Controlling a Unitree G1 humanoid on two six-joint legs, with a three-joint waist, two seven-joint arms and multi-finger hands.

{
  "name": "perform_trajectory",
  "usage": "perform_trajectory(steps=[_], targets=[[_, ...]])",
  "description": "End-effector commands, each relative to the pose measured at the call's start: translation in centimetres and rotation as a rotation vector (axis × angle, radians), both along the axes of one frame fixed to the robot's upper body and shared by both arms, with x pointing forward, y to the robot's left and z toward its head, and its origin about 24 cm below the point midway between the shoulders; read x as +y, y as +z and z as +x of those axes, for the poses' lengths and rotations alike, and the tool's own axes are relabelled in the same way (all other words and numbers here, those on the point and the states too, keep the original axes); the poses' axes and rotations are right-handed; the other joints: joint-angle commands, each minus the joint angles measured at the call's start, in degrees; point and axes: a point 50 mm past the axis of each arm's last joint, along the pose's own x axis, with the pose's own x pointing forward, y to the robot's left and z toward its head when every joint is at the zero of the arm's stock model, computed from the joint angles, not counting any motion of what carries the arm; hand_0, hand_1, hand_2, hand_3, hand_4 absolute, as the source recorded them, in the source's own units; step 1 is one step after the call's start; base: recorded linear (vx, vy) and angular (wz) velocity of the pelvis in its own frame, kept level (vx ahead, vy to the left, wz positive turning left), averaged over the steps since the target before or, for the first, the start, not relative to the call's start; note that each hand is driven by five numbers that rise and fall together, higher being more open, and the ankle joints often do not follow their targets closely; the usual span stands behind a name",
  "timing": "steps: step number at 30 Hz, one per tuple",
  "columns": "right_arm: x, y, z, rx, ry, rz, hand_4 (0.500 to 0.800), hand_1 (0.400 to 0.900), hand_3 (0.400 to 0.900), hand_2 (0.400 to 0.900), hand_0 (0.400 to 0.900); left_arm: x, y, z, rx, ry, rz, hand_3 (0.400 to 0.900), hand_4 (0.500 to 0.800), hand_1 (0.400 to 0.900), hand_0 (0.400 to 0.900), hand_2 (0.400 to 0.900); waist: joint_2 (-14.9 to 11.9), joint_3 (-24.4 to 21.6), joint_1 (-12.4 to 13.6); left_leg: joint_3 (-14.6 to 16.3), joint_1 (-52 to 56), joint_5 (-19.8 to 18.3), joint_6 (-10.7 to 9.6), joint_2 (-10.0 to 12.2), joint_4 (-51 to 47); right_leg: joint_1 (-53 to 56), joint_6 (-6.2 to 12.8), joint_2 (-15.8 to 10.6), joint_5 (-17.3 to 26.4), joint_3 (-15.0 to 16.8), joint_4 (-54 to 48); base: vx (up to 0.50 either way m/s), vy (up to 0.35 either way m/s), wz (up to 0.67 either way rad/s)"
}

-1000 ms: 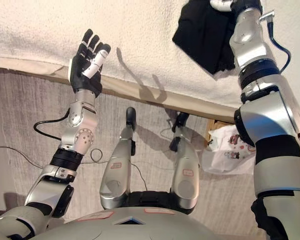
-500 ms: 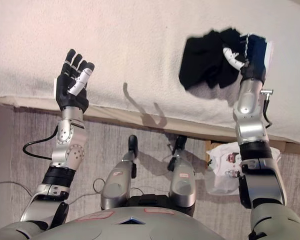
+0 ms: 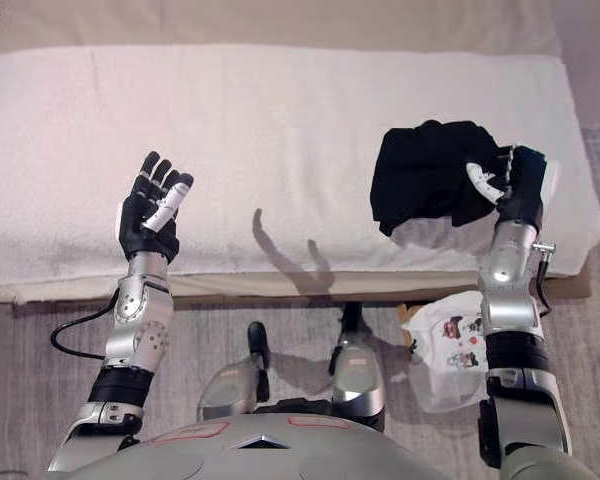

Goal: Put the clothes on the bed into the basket.

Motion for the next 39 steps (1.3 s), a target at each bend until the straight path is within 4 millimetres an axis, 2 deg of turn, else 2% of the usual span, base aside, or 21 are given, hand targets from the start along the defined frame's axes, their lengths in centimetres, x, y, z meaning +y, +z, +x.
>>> perform_trajectory(steps=[1, 3, 9, 12, 18, 27, 29, 35, 39], targets=[[-2.2, 4.9, -0.2, -0.214, -0.067, -0.118, 0.5, 0.4, 0.4, 0.4, 0.4, 1.0, 2.7, 0.3, -0.137, -0.022, 0.113, 0.9, 0.8, 0.9, 0.9, 0.9, -0.2, -7.97, -0.89, 1.83, 1.67, -7.53, 2.94, -1.9, 1.24, -1.0, 6.25, -3.41, 3.48, 0.94, 1.13, -0.02, 0.031, -0.32], [-3.6, 3.6, -1.2, -0.151, -0.121, -0.122, 0.5, 0.4, 0.4, 0.4, 0.4, 1.4, 2.5, 0.1, -0.129, -0.013, 0.115, 0.9, 0.8, 0.9, 0.9, 0.9, -0.32, -8.07, -1.78, 3.06, 2.21, -7.67, 3.18, -1.97, 1.13, -1.36, 6.47, -3.33, 4.08, 2.2, 0.88, -0.03, 0.044, -0.45], [-4.7, 2.6, -2.9, -0.107, -0.178, -0.119, 0.5, 0.4, 0.4, 0.4, 0.4, 1.8, 2.3, -0.3, -0.112, 0.002, 0.126, 0.9, 0.8, 0.9, 0.9, 0.9, -0.51, -8.0, -3.08, 4.51, 3.31, -8.11, 3.53, -2.2, 1.0, -1.62, 6.66, -3.23, 4.29, 4.27, 1.08, 0.0, 0.025, -0.25], [-5.7, 0.9, -4.1, -0.047, -0.226, -0.083, 0.5, 0.4, 0.4, 0.4, 0.4, 1.8, 2.3, -0.2, -0.114, 0.003, 0.127, 0.9, 0.8, 0.9, 0.9, 0.9, -0.3, -8.01, -3.87, 5.28, 4.15, -8.85, 3.89, -2.58, 1.12, -1.49, 6.93, -3.38, 4.46, 5.32, 1.05, 0.02, 0.026, -0.23], [-5.9, -0.6, -4.9, 0.002, -0.247, -0.042, 0.5, 0.4, 0.4, 0.4, 0.4, 2.1, 2.3, -0.1, -0.113, 0.016, 0.13, 0.9, 0.8, 0.9, 0.9, 0.9, 0.13, -7.78, -4.53, 6.37, 5.51, -9.57, 4.16, -2.82, 1.34, -1.19, 7.0, -3.35, 4.14, 6.84, 1.63, 0.02, 0.014, -0.15], [-5.9, -2.1, -5.1, 0.057, -0.254, 0.007, 0.5, 0.4, 0.4, 0.4, 0.4, 1.8, 2.4, 0.1, -0.121, -0.003, 0.134, 0.9, 0.8, 0.9, 0.9, 0.9, 0.7, -6.6, -4.8, 6.59, 5.78, -9.57, 4.33, -3.4, 1.05, -1.4, 7.21, -4.1, 4.51, 7.12, 1.78, 0.0, 0.004, -0.01], [-6.4, -3.2, -5.4, 0.101, -0.291, 0.042, 0.5, 0.4, 0.4, 0.4, 0.4, 1.6, 2.4, 0.2, -0.121, -0.012, 0.132, 0.9, 0.8, 0.9, 0.9, 0.9, 1.12, -6.34, -4.48, 6.27, 5.6, -9.5, 4.33, -3.59, 1.07, -1.39, 7.14, -4.42, 4.51, 7.0, 1.58, 0.02, 0.003, 0.03], [-7.5, -2.8, -5.5, 0.096, -0.337, 0.048, 0.5, 0.4, 0.4, 0.4, 0.4, 1.7, 2.6, 0.2, -0.129, -0.013, 0.131, 0.9, 0.8, 0.9, 0.9, 0.9, 1.87, -6.22, -4.37, 6.1, 5.11, -9.45, 4.21, -3.86, 1.32, -1.42, 7.0, -4.64, 4.32, 7.03, 1.21, 0.01, -0.003, 0.0], [-9.3, -3.3, -6.6, 0.122, -0.439, 0.082, 0.5, 0.4, 0.4, 0.4, 0.4, 1.6, 2.8, 0.2, -0.14, -0.026, 0.127, 0.9, 0.8, 0.9, 0.9, 0.9, 2.75, -6.26, -4.06, 5.66, 4.88, -9.33, 3.97, -3.86, 1.32, -1.12, 6.81, -4.81, 3.76, 6.35, 1.11, 0.02, -0.016, 0.06]])
